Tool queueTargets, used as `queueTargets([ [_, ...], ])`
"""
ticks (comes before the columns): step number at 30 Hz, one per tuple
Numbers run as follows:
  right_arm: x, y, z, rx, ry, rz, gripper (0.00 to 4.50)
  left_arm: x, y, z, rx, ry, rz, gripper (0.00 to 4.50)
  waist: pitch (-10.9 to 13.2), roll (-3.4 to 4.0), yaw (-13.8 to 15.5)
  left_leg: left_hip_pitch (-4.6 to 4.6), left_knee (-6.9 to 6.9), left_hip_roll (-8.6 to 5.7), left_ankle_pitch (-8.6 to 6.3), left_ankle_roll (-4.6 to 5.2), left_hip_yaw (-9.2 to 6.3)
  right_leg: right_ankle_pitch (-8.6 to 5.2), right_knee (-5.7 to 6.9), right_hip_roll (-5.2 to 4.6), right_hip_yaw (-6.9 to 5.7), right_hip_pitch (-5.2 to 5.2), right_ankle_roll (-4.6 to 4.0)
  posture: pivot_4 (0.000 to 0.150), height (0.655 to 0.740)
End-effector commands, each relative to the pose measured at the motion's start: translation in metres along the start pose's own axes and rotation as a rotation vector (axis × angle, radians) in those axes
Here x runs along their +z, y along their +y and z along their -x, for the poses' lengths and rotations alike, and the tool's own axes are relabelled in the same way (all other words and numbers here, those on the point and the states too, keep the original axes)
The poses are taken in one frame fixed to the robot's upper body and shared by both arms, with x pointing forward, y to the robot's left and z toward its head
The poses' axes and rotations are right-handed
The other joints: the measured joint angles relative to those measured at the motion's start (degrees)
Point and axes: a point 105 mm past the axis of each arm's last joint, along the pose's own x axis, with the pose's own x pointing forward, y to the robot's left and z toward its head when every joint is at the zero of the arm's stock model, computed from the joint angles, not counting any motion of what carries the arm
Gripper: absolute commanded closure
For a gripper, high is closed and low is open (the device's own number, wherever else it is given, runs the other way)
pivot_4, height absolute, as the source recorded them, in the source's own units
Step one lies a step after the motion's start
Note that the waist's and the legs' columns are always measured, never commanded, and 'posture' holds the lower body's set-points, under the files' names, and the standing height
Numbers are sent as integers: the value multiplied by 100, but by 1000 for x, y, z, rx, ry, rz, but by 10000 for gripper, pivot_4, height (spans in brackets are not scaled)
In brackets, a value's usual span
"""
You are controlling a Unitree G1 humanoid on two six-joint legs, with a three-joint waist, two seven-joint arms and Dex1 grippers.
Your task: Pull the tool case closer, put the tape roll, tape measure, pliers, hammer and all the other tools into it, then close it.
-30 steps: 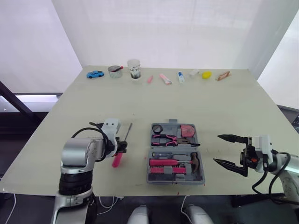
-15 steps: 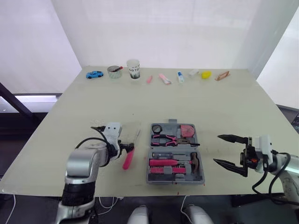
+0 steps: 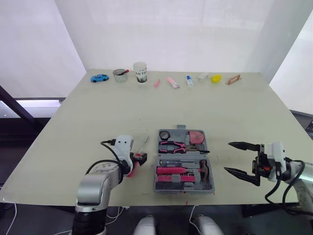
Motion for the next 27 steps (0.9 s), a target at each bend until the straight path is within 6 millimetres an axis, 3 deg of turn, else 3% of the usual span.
queueTargets([
  [1,12,-3,4,-2,-12,49,0,7,-3,3,-1,-80,-24,212,0,0,-3,0,0,0,0,0,0,0,0,0,0,0,0,1500,7400],
  [17,12,-3,3,-3,-13,53,0,-17,-3,3,-51,-197,-62,212,0,1,1,1,-1,0,0,1,2,0,-4,-1,1,0,-1,1500,7400],
  [20,12,-3,3,-7,-13,53,0,-16,-4,2,-62,-231,-76,8393,-1,2,2,0,-1,0,0,1,3,0,-5,-1,1,0,-1,1500,7400],
  [21,11,-3,3,-7,-12,52,0,-17,-3,1,-57,-234,-72,12332,-1,2,3,0,-1,0,0,1,3,0,-5,-1,1,0,-1,1500,7400],
  [22,11,-2,2,-9,-12,50,0,-18,-3,-1,-56,-233,-72,21052,-1,2,3,0,-1,0,0,1,3,0,-5,-1,1,0,-1,1500,7400],
  [24,10,-1,2,-10,-13,48,0,-20,-4,-3,-57,-236,-68,23840,-2,4,3,0,-1,0,0,1,3,0,-5,0,1,0,0,1500,7400],
  [27,10,-1,2,-13,-15,48,0,-20,-5,-5,-61,-240,-63,37133,-3,5,3,0,-1,0,-1,1,5,0,-5,0,1,0,0,1500,7400],
])
